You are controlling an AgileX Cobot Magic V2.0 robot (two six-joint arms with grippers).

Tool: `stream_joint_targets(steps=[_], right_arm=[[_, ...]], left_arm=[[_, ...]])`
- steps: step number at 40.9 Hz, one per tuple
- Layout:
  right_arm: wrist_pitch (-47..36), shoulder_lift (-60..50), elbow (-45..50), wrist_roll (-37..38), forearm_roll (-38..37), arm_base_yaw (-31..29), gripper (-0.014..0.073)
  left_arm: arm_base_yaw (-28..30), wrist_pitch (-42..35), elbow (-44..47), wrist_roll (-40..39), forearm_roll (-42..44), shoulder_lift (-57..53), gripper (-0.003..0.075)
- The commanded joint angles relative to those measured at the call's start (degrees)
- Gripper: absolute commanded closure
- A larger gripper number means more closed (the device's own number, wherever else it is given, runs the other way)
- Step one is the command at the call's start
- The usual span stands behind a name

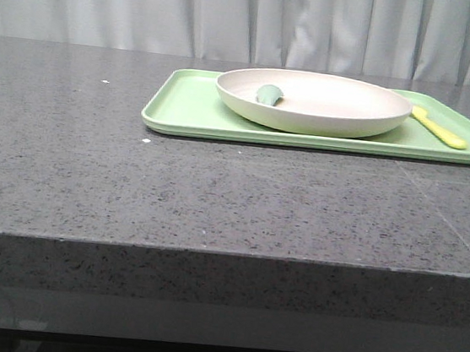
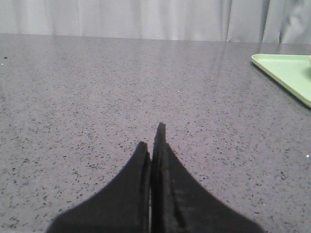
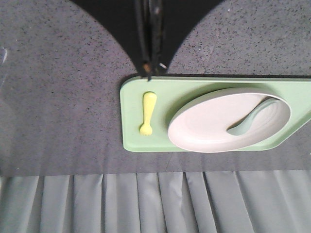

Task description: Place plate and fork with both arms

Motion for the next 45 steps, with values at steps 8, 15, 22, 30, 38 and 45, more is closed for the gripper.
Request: stream_joint_targets(steps=[8,15,22,30,38,45], right_arm=[[-7.94,0.08,2.18,-0.55,-2.2,-0.33,0.071],[-11.45,-3.51,10.28,-0.55,-2.63,-0.54,0.071],[-11.0,-8.47,16.66,-0.55,-2.63,-0.54,0.071],[-10.73,-13.21,20.33,-0.55,-2.63,-0.54,0.071],[-8.45,-13.78,20.44,-0.55,-2.63,-0.54,0.071],[-8.25,-13.78,20.44,-0.55,-2.63,-0.54,0.071]], left_arm=[[0.09,-4.74,0.11,0.1,-0.51,-1.13,0.0738],[0.09,-4.74,0.11,0.1,-0.51,-1.13,0.0738],[0.09,-4.74,0.11,0.1,-0.51,-1.13,0.0738],[0.09,-4.74,0.11,0.1,-0.51,-1.13,0.0738],[0.09,-4.74,0.11,0.1,-0.51,-1.13,0.0738],[0.09,-4.74,0.11,0.1,-0.51,-1.13,0.0738]])
